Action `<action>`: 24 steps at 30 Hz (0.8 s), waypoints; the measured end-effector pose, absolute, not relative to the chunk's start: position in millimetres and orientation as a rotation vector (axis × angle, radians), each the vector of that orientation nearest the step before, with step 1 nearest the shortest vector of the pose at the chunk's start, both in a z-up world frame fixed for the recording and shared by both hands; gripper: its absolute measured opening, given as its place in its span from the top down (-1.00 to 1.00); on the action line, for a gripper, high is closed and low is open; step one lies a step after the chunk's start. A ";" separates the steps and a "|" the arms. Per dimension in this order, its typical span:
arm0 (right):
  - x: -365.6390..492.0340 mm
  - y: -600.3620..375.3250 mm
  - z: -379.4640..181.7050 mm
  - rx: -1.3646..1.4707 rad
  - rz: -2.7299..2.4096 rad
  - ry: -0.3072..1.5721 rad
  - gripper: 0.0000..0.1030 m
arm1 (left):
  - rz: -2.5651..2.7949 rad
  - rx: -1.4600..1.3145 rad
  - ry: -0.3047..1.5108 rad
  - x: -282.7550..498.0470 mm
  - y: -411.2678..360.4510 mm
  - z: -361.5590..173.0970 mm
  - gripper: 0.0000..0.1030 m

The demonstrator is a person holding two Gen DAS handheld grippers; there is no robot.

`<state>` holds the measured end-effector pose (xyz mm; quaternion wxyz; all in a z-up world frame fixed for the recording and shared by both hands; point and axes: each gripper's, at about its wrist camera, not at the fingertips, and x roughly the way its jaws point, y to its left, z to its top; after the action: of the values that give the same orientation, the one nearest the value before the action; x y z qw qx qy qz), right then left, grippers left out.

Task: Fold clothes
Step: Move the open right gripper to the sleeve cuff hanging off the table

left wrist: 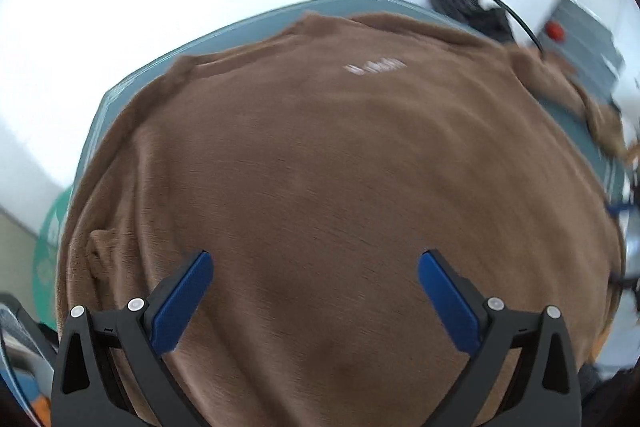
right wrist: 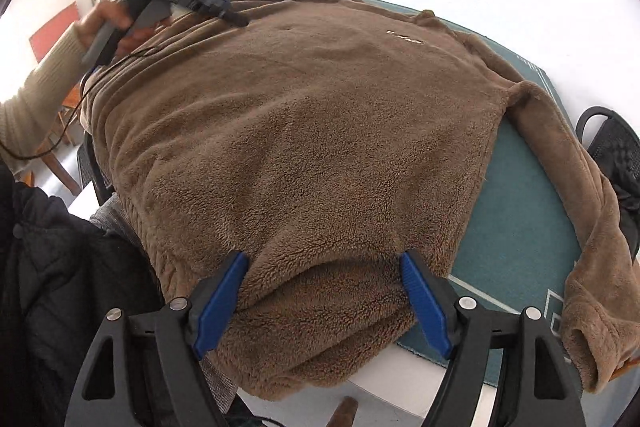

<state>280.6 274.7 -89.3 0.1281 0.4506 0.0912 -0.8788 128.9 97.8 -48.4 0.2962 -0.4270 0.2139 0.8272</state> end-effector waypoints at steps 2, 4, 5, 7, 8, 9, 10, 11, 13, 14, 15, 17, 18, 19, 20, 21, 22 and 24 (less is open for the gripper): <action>282.2 273.9 -90.2 1.297 -2.577 0.256 -0.56 | 2.162 -1.144 0.573 135.7 108.5 -59.5 -1.00; 284.3 272.9 -91.7 1.280 -2.600 0.244 -0.60 | 2.143 -1.187 0.541 135.7 114.1 -72.6 -1.00; 285.3 272.6 -92.5 1.273 -2.612 0.239 -0.61 | 2.140 -1.208 0.515 134.5 116.0 -78.8 -1.00; 286.9 271.8 -93.5 1.256 -2.637 0.229 -0.62 | 2.150 -1.230 0.423 128.6 110.3 -80.1 -1.00; 288.1 271.8 -94.1 1.246 -2.648 0.224 -0.62 | 2.156 -1.222 0.423 128.8 109.7 -80.2 -1.00; 290.1 271.1 -93.8 1.242 -2.659 0.221 -0.62 | 2.163 -1.214 0.424 129.1 109.2 -80.4 -1.00; 292.6 270.2 -92.3 1.249 -2.672 0.215 -0.62 | 2.169 -1.206 0.425 129.4 108.7 -80.5 -1.00; 295.4 270.3 -89.8 1.251 -2.689 0.203 -0.62 | 2.173 -1.198 0.428 130.9 108.1 -80.5 -1.00; 303.3 275.0 -80.7 1.235 -2.751 0.171 -0.62 | 2.176 -1.191 0.426 132.0 106.8 -80.4 -1.00; 308.8 280.3 -74.5 1.208 -2.811 0.173 -0.62 | 2.177 -1.188 0.424 132.5 106.2 -80.3 -1.00; 314.6 288.1 -69.1 1.189 -2.881 0.181 -0.62 | 2.179 -1.184 0.423 133.1 105.6 -80.3 -1.00; 327.3 311.3 -60.5 1.173 -3.053 0.215 -0.62 | 2.182 -1.179 0.421 134.0 104.9 -80.2 -1.00; 333.6 324.0 -57.8 1.181 -3.141 0.240 -0.62 | 2.184 -1.178 0.421 134.3 104.9 -80.2 -1.00; 339.2 337.5 -57.9 1.218 -3.223 0.273 -0.62 | 2.184 -1.177 0.419 134.2 104.1 -80.5 -1.00; 343.4 348.8 -58.7 1.256 -3.288 0.309 -0.62 | 2.186 -1.176 0.419 134.0 108.3 -81.5 -1.00; 347.4 358.7 -59.9 1.296 -3.348 0.361 -0.62 | 2.186 -1.176 0.420 132.9 110.1 -81.6 -1.00; 351.2 367.0 -61.1 1.331 -3.391 0.413 -0.62 | 2.186 -1.178 0.421 131.9 109.9 -81.5 -1.00; 355.7 374.2 -62.5 1.360 -3.406 0.458 -0.62 | 2.186 -1.210 0.418 132.1 112.2 -78.9 -1.00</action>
<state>355.7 374.2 -62.5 -0.2737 0.3539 0.1191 -0.8864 132.1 112.2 -78.9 0.2997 -0.4556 0.1574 0.8233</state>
